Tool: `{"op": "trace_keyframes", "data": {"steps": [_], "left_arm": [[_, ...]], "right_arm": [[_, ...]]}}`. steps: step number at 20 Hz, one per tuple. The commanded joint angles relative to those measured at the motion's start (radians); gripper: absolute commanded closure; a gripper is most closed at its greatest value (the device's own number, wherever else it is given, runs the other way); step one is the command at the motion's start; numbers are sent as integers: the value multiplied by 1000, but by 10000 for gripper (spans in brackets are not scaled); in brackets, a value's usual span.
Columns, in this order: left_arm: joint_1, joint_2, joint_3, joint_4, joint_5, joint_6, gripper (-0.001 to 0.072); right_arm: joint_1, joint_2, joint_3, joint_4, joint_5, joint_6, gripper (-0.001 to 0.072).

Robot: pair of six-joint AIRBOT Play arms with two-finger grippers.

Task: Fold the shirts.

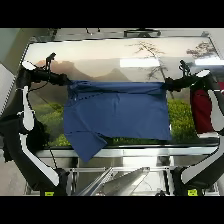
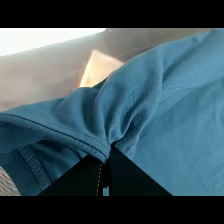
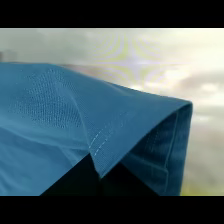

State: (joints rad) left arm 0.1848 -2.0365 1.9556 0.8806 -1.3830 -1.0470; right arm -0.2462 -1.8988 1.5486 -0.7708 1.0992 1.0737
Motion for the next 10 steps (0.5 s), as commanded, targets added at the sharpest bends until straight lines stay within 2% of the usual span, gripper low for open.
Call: {"op": "trace_keyframes", "data": {"steps": [1,4,7,8,9,10], "left_arm": [[-11,-1,-52,19,23,18,692],[-11,-1,-76,108,21,-4,693],[-10,2,-76,137,-3,-27,677],[-14,2,-76,137,-21,-27,552],[-23,2,-76,138,-41,-27,408],[-32,5,-75,139,-67,-27,408]], "right_arm": [[20,-14,1,-56,-27,11,696],[28,-15,2,-170,-46,104,696],[28,-8,2,-186,-22,112,692],[32,-3,2,-182,-11,113,628],[32,7,2,-181,1,120,441],[32,24,2,-179,16,128,386]]}}
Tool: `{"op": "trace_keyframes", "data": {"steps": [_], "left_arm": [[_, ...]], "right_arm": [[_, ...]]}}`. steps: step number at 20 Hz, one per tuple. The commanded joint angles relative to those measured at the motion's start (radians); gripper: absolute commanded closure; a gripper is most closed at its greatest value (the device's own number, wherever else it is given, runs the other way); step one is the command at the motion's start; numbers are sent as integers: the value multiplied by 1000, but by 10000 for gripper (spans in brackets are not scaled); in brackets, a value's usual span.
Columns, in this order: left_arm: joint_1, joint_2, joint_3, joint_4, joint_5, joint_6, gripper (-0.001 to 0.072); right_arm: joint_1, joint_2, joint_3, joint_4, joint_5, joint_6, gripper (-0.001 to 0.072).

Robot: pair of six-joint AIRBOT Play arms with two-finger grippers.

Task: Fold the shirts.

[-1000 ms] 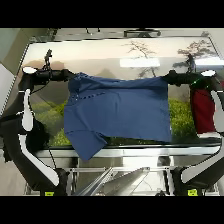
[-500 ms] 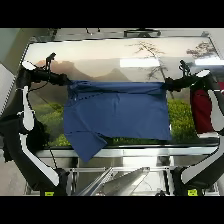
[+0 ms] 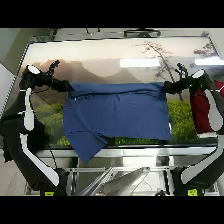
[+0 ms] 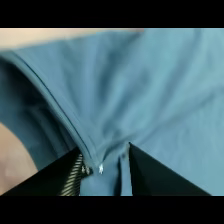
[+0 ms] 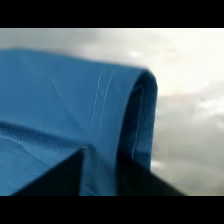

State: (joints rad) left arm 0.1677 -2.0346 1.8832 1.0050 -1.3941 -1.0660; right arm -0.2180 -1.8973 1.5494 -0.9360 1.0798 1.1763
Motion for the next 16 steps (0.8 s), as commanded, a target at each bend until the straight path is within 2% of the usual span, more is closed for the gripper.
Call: {"op": "trace_keyframes", "data": {"steps": [1,6,8,12,16], "left_arm": [[-15,12,-3,16,-74,-13,408],[21,125,-4,51,-154,-159,412],[57,201,-43,50,-185,-180,422],[124,439,-360,48,-165,-150,420],[176,657,-767,46,-148,-142,418]], "right_arm": [[3,46,2,-14,49,25,386],[-61,224,-2,-122,211,82,386],[-110,294,-48,-124,311,80,388],[-227,501,-357,-124,346,31,388],[-340,669,-704,-122,238,5,386]]}}
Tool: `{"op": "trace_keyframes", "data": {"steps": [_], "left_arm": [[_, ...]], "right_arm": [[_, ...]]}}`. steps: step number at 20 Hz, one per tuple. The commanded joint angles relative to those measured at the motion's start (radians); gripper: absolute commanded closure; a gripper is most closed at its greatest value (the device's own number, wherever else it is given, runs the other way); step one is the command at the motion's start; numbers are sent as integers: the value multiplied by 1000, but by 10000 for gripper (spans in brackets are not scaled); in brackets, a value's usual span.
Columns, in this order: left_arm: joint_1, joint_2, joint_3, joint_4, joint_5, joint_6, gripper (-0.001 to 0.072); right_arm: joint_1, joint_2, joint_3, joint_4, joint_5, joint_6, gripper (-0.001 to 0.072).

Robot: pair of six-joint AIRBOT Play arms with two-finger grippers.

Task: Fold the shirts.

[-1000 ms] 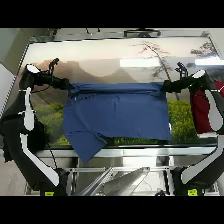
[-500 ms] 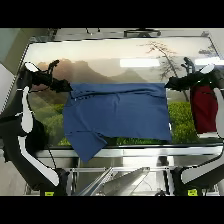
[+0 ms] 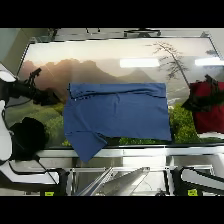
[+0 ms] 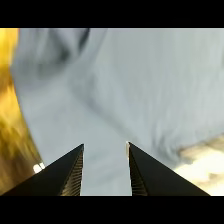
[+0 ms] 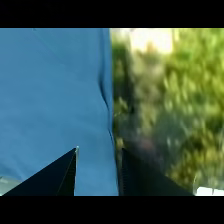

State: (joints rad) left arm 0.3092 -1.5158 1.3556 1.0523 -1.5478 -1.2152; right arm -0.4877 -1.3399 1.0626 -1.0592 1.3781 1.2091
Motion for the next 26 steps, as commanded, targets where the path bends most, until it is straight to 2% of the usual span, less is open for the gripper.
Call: {"op": "trace_keyframes", "data": {"steps": [1,6,10,12,16,20,26], "left_arm": [[40,176,-316,-2,13,7,418],[63,345,-606,-5,80,7,418],[63,463,-746,-9,147,0,409],[63,513,-814,-8,174,-1,409],[63,572,-929,-6,240,-2,409],[49,507,-927,-7,266,-16,409],[44,285,-927,-37,313,-3,410]], "right_arm": [[-72,122,-282,1,-98,-36,386],[-52,50,-444,58,-170,-87,387],[-6,-42,-453,88,-173,-108,387],[23,-75,-453,146,-175,-150,387],[80,-86,-453,224,-198,-178,388],[87,-86,-452,246,-189,-186,388],[86,-86,-452,246,-183,-185,388]]}}
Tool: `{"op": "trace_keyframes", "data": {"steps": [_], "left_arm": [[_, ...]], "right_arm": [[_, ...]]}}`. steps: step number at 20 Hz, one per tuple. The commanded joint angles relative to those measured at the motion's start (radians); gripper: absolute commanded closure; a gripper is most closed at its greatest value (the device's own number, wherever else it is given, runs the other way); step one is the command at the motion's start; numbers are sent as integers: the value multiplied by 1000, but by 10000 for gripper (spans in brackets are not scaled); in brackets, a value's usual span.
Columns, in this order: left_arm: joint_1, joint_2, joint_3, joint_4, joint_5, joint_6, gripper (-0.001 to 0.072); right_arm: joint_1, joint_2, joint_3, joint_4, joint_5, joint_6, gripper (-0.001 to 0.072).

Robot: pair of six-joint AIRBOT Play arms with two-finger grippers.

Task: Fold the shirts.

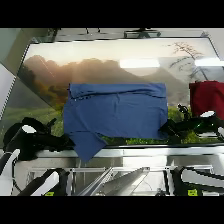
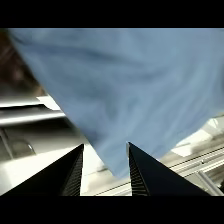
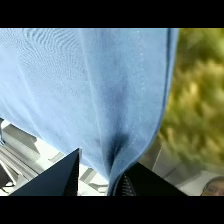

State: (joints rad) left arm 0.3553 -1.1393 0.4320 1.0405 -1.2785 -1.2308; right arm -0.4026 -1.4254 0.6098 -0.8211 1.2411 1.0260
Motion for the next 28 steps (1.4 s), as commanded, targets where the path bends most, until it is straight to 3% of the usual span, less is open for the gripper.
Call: {"op": "trace_keyframes", "data": {"steps": [1,3,5,6,7,8,10,11,14,18,25,28], "left_arm": [[-2,-127,-3,-74,59,58,410],[-2,-178,15,-165,55,136,412],[-2,-196,58,-212,41,156,413],[-2,-191,80,-227,34,156,473],[-2,-178,103,-233,25,156,639],[-2,-157,119,-233,16,156,678],[-1,-104,152,-229,-4,144,675],[-2,-74,166,-220,-8,124,675],[-2,19,186,-214,-37,76,675],[-2,130,185,-45,-52,-14,675],[15,246,186,-50,-82,-16,675],[22,245,206,-158,-108,36,675]], "right_arm": [[1,0,1,8,-47,-2,388],[1,0,1,8,-42,-2,388],[1,0,1,8,-34,-2,390],[-1,0,1,8,-24,-3,413],[-1,0,1,8,-14,-3,526],[-1,0,1,8,-3,-3,624],[-1,0,9,8,26,-2,643],[-1,0,15,6,40,-1,695],[-3,3,39,-19,54,48,695],[-3,8,76,-230,74,190,696],[-10,73,106,-297,110,235,696],[-7,93,133,-177,138,216,696]]}}
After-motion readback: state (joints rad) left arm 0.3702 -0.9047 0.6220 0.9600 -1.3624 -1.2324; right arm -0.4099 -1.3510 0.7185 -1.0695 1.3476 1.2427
